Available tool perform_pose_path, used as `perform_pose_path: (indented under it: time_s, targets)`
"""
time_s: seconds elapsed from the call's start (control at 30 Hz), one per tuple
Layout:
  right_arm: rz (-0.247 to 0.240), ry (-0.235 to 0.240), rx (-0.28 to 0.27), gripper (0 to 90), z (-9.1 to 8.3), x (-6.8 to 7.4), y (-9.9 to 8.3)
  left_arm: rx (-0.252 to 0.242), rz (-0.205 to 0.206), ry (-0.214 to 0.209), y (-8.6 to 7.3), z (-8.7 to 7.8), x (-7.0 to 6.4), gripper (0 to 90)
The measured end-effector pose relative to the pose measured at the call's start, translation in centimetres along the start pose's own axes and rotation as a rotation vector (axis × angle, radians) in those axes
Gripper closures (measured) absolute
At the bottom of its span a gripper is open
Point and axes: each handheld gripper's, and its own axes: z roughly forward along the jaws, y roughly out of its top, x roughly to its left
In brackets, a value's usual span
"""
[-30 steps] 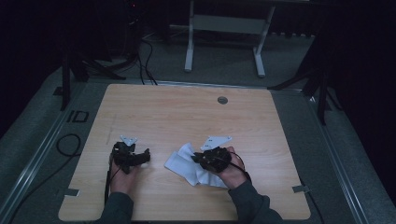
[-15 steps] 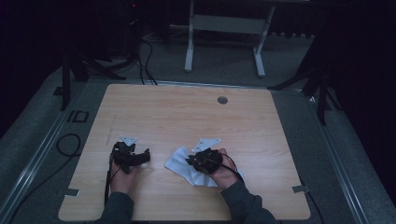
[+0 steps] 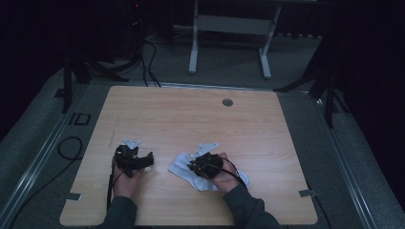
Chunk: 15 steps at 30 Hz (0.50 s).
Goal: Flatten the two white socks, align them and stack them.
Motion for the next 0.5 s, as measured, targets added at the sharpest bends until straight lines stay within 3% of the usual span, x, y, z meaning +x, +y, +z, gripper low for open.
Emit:
perform_pose_path:
  time_s: [0.17, 0.37, 0.5]
  targets:
    - [-0.040, -0.005, 0.034, 81.9, 0.9, 0.5, 0.1, 0.000, 0.000, 0.000, 0.0, 0.0, 0.0, 14.0]
    - [-0.055, -0.006, 0.032, 81.9, 1.1, 0.8, 0.5, 0.003, 0.003, 0.000, 0.0, 0.0, 0.0, 14.0]
    - [-0.072, -0.018, 0.061, 81.5, 2.1, 1.2, 0.6, 0.003, 0.002, 0.001, 0.0, 0.0, 0.0, 14.1]
